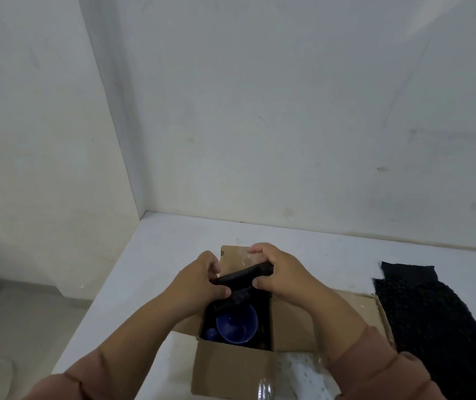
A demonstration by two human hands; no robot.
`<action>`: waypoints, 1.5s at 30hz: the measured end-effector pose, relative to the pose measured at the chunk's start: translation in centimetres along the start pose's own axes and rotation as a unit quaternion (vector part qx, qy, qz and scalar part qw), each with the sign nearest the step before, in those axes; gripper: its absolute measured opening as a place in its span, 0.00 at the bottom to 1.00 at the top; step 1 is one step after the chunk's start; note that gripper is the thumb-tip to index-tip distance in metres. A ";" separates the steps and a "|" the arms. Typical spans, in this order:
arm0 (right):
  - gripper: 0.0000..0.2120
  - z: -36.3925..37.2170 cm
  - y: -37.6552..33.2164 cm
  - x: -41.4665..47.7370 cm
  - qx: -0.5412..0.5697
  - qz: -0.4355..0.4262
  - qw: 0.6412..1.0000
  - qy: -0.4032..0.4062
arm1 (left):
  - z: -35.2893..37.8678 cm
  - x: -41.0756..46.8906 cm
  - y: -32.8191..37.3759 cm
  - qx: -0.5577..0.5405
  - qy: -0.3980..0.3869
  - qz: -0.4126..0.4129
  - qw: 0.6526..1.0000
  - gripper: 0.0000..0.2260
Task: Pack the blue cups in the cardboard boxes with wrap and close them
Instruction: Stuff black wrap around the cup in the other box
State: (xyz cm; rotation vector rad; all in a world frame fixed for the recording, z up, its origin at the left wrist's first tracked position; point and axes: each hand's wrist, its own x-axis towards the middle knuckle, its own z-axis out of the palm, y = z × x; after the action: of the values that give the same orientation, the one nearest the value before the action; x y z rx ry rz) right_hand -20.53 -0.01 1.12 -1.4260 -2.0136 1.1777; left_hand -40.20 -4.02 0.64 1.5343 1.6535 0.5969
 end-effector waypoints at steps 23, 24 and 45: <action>0.07 4.8 2.1 0.7 -0.253 -0.104 0.961 0.030 | 3.2 -0.8 -2.8 0.228 0.134 0.075 0.961 0.08; 0.08 5.2 2.2 0.7 -0.273 -0.118 0.954 0.031 | 3.5 -1.0 -3.1 0.236 0.128 0.098 0.958 0.06; 0.14 8.0 3.6 2.1 -0.290 -0.150 0.945 -0.028 | 5.6 -0.3 -3.4 0.467 -0.008 0.065 0.882 0.17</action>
State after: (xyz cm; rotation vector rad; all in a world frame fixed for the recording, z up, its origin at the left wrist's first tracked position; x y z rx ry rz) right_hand -25.13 -0.88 -6.65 -1.2546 -2.6401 0.5172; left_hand -37.79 -5.82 -5.26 2.3121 1.9485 -0.2310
